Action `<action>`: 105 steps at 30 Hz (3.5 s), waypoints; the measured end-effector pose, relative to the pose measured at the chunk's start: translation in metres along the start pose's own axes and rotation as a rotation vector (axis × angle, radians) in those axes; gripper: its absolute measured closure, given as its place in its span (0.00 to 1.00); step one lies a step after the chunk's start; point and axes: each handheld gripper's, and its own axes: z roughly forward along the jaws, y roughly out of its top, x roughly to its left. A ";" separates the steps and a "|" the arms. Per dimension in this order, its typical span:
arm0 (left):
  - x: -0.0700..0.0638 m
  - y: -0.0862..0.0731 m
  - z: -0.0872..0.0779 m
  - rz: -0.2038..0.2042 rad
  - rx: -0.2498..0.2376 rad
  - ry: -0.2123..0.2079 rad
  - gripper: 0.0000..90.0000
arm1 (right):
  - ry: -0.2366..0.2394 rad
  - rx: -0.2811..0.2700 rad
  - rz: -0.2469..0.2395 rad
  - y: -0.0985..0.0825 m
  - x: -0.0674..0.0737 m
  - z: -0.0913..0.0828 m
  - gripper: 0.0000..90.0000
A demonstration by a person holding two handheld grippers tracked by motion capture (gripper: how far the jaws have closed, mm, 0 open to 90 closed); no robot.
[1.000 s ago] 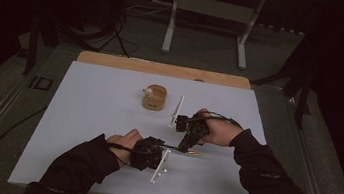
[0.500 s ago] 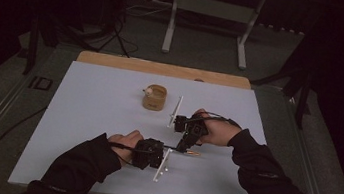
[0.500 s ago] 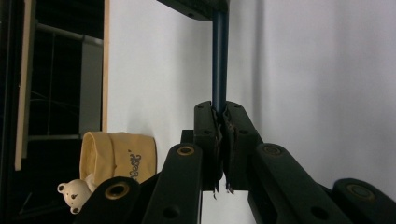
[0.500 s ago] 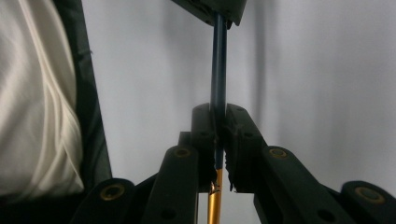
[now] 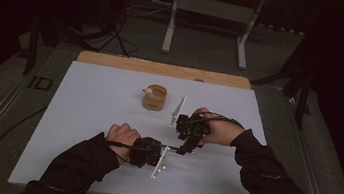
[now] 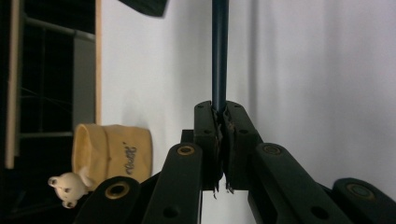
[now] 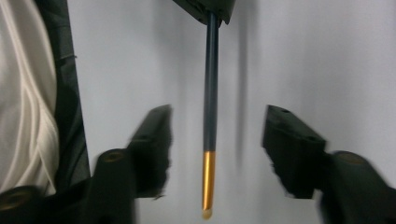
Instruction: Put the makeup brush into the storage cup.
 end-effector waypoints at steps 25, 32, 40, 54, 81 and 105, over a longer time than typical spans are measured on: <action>0.022 -0.018 0.000 -0.377 -0.065 -0.211 0.96 | -0.138 -0.192 0.066 -0.035 0.010 -0.059 0.13; 0.027 -0.023 0.000 -0.494 -0.123 -0.278 0.96 | -0.227 -0.335 0.102 -0.050 0.016 -0.082 0.12; 0.029 -0.024 -0.001 -0.586 -0.185 -0.347 0.96 | -0.298 -0.427 0.142 -0.066 0.021 -0.092 0.12; 0.026 -0.052 0.000 -0.846 -0.348 -0.408 0.96 | -0.403 -0.609 0.231 -0.078 0.039 -0.091 0.11; 0.010 -0.089 -0.002 -1.228 -0.479 -0.420 0.96 | -0.488 -0.800 0.371 -0.075 0.068 -0.037 0.12; 0.002 -0.104 0.002 -1.332 -0.457 -0.285 0.95 | -0.530 -0.827 0.439 -0.071 0.074 -0.034 0.12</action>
